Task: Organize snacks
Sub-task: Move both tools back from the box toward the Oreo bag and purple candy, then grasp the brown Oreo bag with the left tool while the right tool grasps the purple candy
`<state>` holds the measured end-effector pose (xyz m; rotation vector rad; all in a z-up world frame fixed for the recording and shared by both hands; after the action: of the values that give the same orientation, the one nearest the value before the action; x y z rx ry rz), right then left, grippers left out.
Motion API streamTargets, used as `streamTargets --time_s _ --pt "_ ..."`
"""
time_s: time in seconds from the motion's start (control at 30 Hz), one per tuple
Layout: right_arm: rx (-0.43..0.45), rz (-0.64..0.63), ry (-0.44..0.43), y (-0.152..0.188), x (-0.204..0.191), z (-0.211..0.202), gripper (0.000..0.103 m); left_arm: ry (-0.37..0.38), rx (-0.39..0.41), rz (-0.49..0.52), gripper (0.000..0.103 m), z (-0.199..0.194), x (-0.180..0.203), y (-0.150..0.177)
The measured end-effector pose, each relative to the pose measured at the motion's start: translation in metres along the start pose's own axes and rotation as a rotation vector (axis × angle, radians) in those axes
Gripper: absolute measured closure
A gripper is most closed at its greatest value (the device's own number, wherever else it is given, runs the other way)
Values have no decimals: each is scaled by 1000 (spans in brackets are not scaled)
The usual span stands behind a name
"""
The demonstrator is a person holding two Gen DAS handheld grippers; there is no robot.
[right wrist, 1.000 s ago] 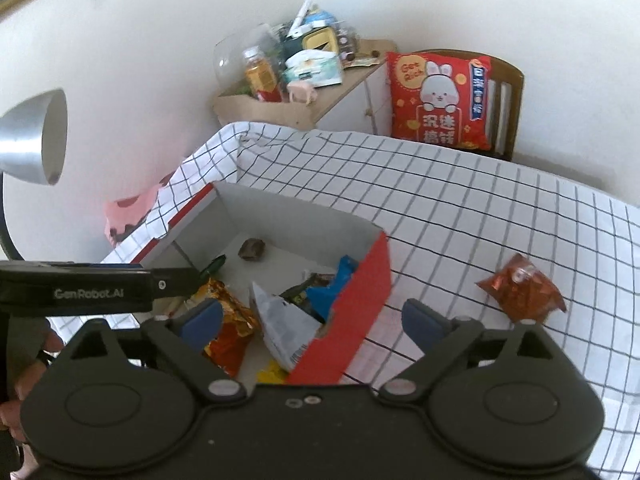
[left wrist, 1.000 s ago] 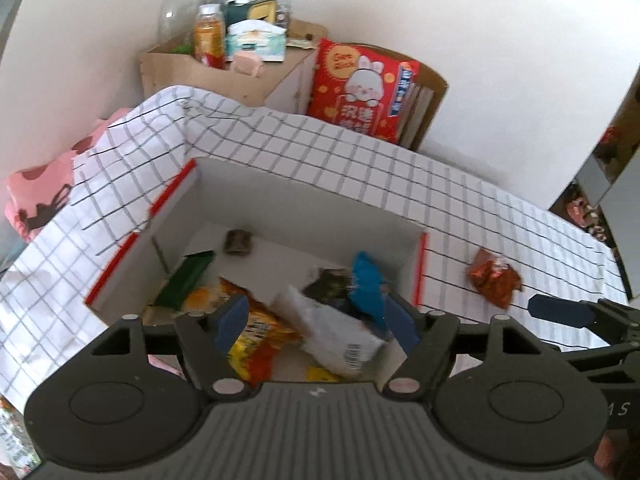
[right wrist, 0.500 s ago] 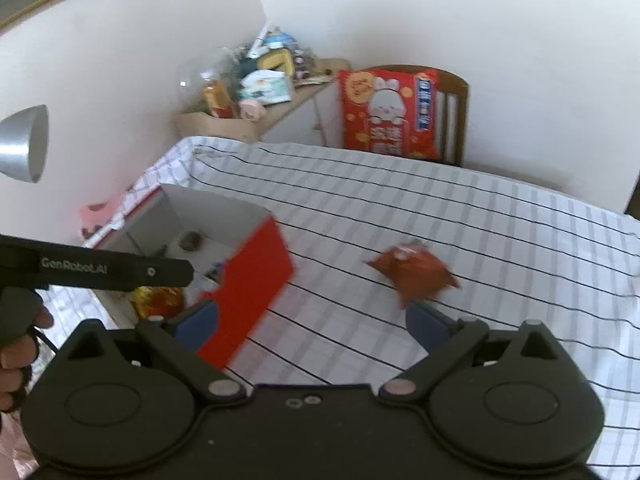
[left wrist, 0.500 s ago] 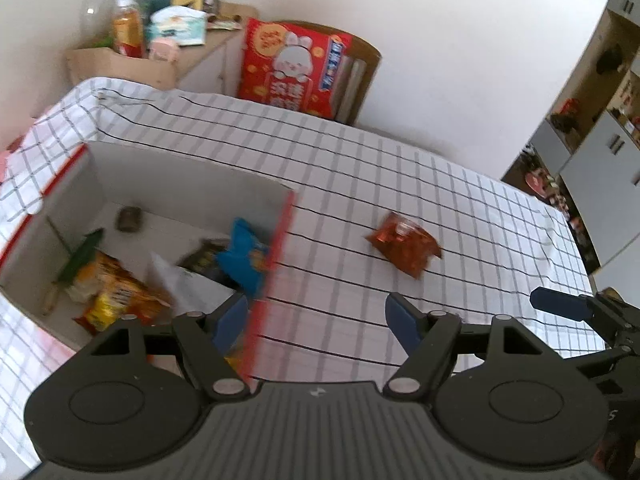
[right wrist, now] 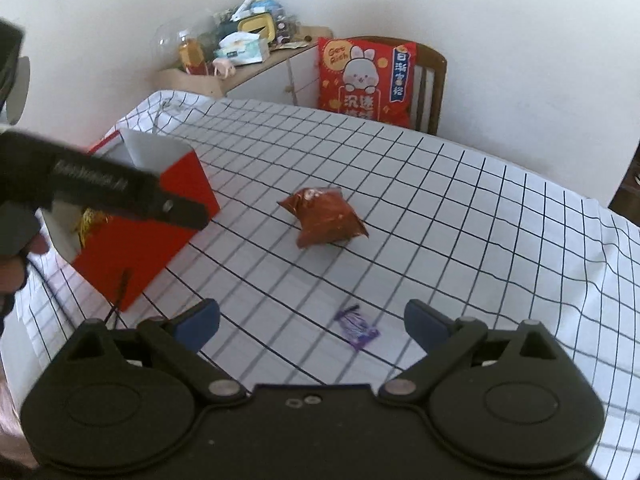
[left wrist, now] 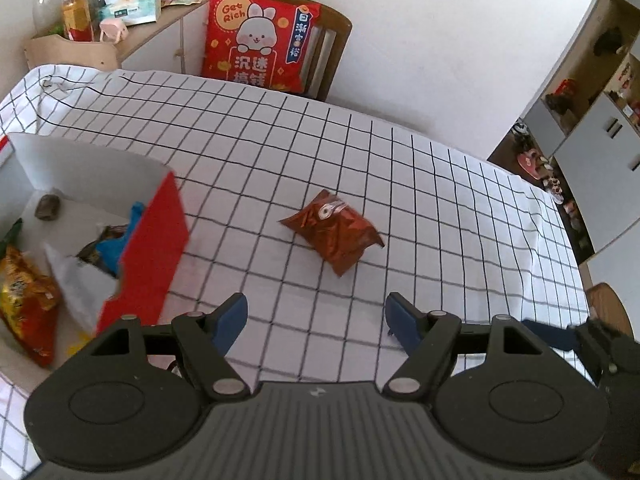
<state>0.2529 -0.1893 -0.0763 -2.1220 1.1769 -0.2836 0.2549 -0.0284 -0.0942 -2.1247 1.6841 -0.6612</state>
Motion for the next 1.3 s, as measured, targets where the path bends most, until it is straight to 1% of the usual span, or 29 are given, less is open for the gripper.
streamTargets --time_s 0.1,0.23,0.33,0.5,0.57,0.7,0.83,0.93,1.03,1.1,1.2,1.3 --pt "-18 -22 -1 -1 9 6 4 6 -10 -26 27 14 7 -10" --pt "-50 -71 12 -1 16 20 7 -8 -24 -55 27 35 14 -23" --pt "-78 -92 8 -1 21 33 11 -12 -59 -105 27 54 14 -33" --pt "-117 -144 -4 -2 26 52 14 -41 -127 -163 27 85 11 -47" --pt "-135 -153 -4 -3 30 61 18 -50 -141 -197 27 96 8 -53" --pt "-173 -167 -20 -5 36 78 24 -34 -149 -236 27 113 6 -64" --pt "-207 -211 -29 -3 35 93 32 -32 -166 -273 27 131 6 -71" --pt "-214 -234 -46 -1 33 99 41 -40 -180 -300 27 144 4 -74" --pt "-219 -267 -52 1 28 105 46 -49 -193 -310 27 155 2 -77" --pt "-218 -294 -54 4 24 108 48 -54 -199 -318 27 162 1 -78" --pt "-221 -332 -35 9 19 114 53 -58 -218 -322 27 173 0 -77" --pt "-220 -346 -19 13 17 119 62 -61 -228 -326 27 180 -1 -74"
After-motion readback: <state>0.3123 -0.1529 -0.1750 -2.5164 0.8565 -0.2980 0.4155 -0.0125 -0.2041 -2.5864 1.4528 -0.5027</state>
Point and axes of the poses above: each gripper's, at about its wrist camera, not at the fingertips, and z roughly the way its jaws point, x to its right, y to its underside, the point moved 2 cm from there along z, roughly the way its jaws point, and after that the axes turned 7 degrees about z, right-handed, at the moved point
